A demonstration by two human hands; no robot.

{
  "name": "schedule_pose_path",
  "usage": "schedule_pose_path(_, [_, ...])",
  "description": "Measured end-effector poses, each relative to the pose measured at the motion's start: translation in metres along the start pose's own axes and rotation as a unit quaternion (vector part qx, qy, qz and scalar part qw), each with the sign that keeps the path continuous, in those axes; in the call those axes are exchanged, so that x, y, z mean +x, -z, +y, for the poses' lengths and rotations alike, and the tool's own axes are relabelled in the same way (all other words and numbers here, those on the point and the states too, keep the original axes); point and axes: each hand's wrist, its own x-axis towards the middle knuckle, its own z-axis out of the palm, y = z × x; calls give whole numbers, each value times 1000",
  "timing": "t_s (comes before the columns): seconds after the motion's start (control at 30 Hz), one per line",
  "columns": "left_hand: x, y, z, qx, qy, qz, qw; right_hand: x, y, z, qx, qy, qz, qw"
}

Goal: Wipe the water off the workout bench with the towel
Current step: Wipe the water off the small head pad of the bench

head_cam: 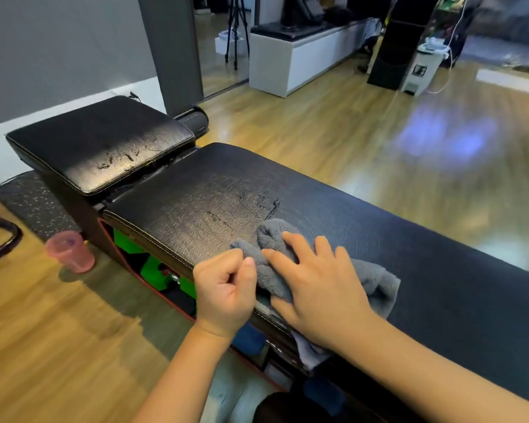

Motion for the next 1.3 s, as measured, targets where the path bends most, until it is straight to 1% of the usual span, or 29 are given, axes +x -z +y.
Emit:
schedule_pose_path(0.07, [10,2,-3,3,20,19,1000,14,-5,18,8,-5,-4,1000])
schedule_pose_path(0.17, [22,1,-12,-14,95,68,993,47,-21,54,-27,-43,-3,999])
schedule_pose_path(0.2, [22,0,-15,-16,101,71,992,60,-27,68,-33,-69,-1,997])
schedule_pose_path(0.3, [17,-1,-19,-12,84,66,994,97,-36,94,-36,-155,-9,987])
schedule_pose_path(0.37, [16,-1,-19,-14,76,66,995,108,-40,97,-61,-175,-6,983])
schedule_pose_path(0.47, [16,-2,-19,-15,72,75,995,100,-37,81,-74,-151,7,986])
schedule_pose_path(0.6, [13,-3,-19,-32,72,88,993,58,-15,28,-42,-55,4,998])
schedule_pose_path(0.67, [14,-1,-20,-60,95,110,988,30,-4,-8,-25,-20,7,999])
schedule_pose_path(0.73, [17,0,-22,-118,119,152,974,8,4,-31,-14,1,2,1000])
schedule_pose_path(0.8, [21,1,-23,-177,141,185,956,0,6,-33,-11,15,2,1000])
schedule_pose_path(0.87, [22,0,-24,-184,144,187,954,5,4,-22,4,28,1,1000])
schedule_pose_path(0.93, [21,-2,-23,-166,140,171,961,20,-2,-4,15,25,-1,1000])
schedule_pose_path(1.0, [21,-2,-22,-141,138,154,968,44,-13,21,0,-2,0,1000])
schedule_pose_path(1.1, [19,2,-21,-120,137,128,975,92,-32,68,-33,-86,0,996])
schedule_pose_path(1.17, [19,4,-22,-105,129,117,979,118,-40,90,-34,-136,-8,990])
schedule_pose_path(1.23, [18,3,-20,-87,118,112,983,129,-46,96,-60,-147,-8,987])
schedule_pose_path(1.3, [18,2,-19,-76,118,115,983,126,-45,89,-82,-130,-2,988])
